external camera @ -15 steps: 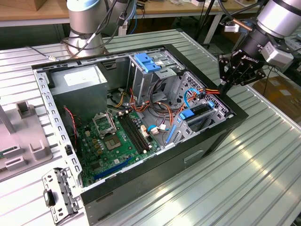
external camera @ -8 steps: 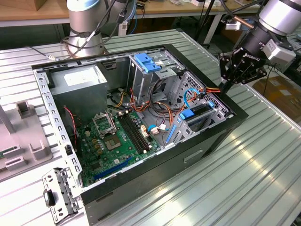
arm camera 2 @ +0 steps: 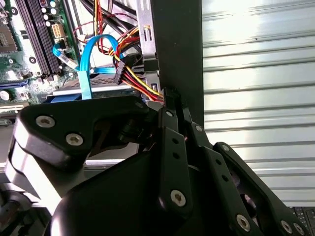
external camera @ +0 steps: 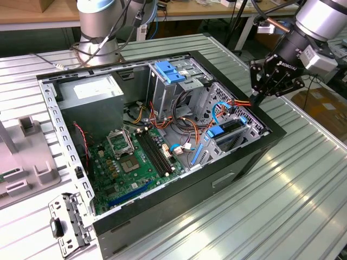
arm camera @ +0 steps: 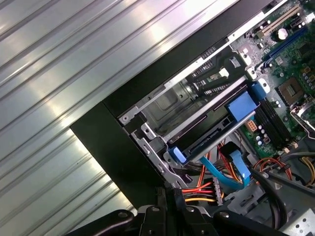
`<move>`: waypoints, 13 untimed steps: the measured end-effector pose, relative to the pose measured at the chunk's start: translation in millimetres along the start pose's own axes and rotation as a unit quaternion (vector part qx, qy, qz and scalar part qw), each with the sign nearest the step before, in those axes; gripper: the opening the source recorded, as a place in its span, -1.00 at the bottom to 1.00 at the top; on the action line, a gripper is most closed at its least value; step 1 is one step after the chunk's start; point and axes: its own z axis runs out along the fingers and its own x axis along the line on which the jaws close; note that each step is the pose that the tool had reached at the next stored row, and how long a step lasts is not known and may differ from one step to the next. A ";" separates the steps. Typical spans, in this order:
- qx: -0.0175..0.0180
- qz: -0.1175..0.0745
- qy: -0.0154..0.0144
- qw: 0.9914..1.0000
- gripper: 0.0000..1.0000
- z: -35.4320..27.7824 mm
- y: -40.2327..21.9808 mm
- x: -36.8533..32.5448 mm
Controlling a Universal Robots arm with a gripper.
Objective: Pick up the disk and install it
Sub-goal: 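Insert the first disk wire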
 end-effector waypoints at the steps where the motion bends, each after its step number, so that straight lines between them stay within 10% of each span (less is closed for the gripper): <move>1: 0.000 0.000 0.000 1.000 -0.65 0.0 0.4 -0.6; 13: 0.000 0.000 0.000 1.000 -0.65 2.3 13.0 -15.2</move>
